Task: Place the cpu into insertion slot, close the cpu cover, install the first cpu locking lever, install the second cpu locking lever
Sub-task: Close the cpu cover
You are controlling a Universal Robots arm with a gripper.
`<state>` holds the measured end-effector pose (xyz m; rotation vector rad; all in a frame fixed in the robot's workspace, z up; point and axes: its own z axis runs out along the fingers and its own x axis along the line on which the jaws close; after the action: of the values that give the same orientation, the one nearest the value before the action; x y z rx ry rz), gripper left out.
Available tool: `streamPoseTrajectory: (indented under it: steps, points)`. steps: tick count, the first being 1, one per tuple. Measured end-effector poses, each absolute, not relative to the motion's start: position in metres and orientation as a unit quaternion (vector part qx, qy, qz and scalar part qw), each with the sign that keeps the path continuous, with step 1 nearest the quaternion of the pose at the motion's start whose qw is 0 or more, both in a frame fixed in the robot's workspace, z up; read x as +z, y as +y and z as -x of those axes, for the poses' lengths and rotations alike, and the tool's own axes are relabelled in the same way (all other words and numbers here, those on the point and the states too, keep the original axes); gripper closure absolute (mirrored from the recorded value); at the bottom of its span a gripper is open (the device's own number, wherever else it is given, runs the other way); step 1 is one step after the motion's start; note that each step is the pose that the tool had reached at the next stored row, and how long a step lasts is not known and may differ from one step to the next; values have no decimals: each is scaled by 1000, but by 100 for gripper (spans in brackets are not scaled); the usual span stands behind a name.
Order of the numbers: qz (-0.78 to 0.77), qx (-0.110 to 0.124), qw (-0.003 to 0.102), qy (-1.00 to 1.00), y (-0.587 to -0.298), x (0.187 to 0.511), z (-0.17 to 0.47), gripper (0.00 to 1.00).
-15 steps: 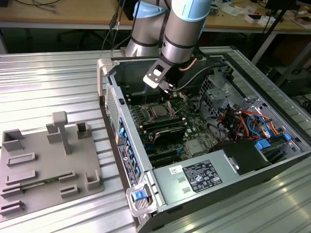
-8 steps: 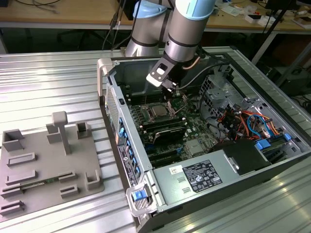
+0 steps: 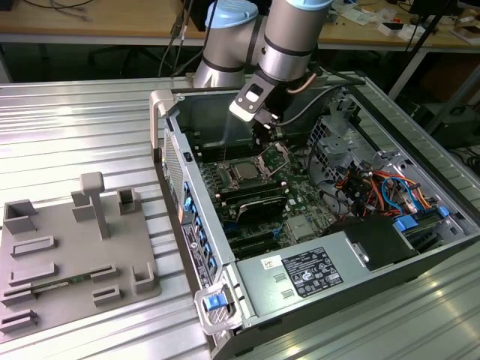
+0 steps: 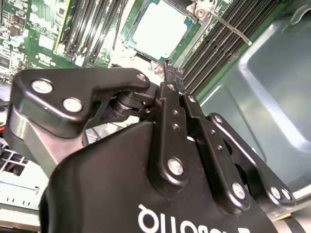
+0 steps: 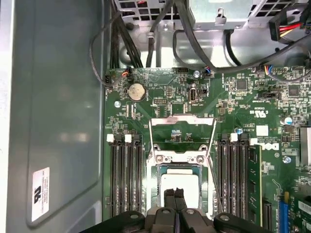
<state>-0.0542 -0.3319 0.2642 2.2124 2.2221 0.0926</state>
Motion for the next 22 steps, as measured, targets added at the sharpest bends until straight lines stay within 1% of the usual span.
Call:
streamPoseTrajectory:
  steps: [12, 22]
  points:
    - [-697, 29, 2, 717, -332, 264, 10, 89]
    - [-692, 29, 2, 721, -332, 268, -2, 89]
